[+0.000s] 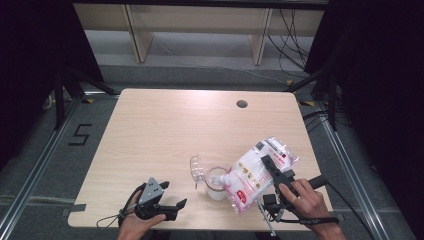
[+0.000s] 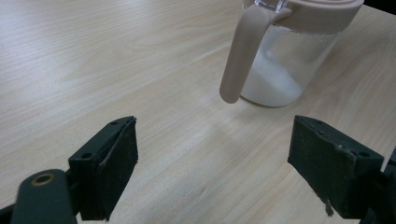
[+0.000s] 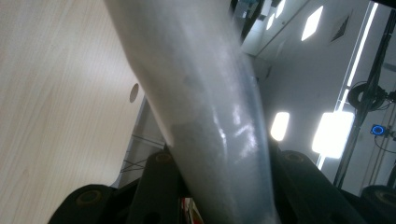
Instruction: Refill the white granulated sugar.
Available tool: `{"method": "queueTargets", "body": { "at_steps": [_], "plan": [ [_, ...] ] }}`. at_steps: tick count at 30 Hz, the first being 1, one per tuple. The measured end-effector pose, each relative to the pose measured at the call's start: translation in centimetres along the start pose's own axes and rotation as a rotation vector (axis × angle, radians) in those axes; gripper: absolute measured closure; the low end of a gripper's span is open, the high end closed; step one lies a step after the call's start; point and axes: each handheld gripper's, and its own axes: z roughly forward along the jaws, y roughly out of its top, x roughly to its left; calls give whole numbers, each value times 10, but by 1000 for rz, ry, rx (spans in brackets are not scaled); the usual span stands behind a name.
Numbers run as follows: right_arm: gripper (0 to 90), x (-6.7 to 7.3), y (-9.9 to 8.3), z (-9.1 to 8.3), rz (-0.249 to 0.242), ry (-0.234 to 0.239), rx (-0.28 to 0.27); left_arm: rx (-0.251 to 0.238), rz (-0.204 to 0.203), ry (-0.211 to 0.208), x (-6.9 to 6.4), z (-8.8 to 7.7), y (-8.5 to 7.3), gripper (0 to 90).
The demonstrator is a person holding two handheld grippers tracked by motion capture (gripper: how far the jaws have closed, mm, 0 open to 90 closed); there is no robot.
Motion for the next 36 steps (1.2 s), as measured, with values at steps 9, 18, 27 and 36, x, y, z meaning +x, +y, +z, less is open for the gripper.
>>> {"method": "queueTargets", "body": {
  "at_steps": [9, 18, 27, 36],
  "plan": [
    [726, -1, 0, 0, -7, -17, -16, -1, -13, 3, -1, 0, 0, 152],
    [735, -3, 1, -1, -34, -43, -26, -2, -15, 0, -1, 0, 0, 152],
    [745, -4, 1, -1, -41, -39, -24, -2, -15, 4, -1, 0, 0, 152],
    [753, -3, 1, 0, -28, -41, -30, -3, -17, 6, -1, 0, 0, 152]
  ]
}}
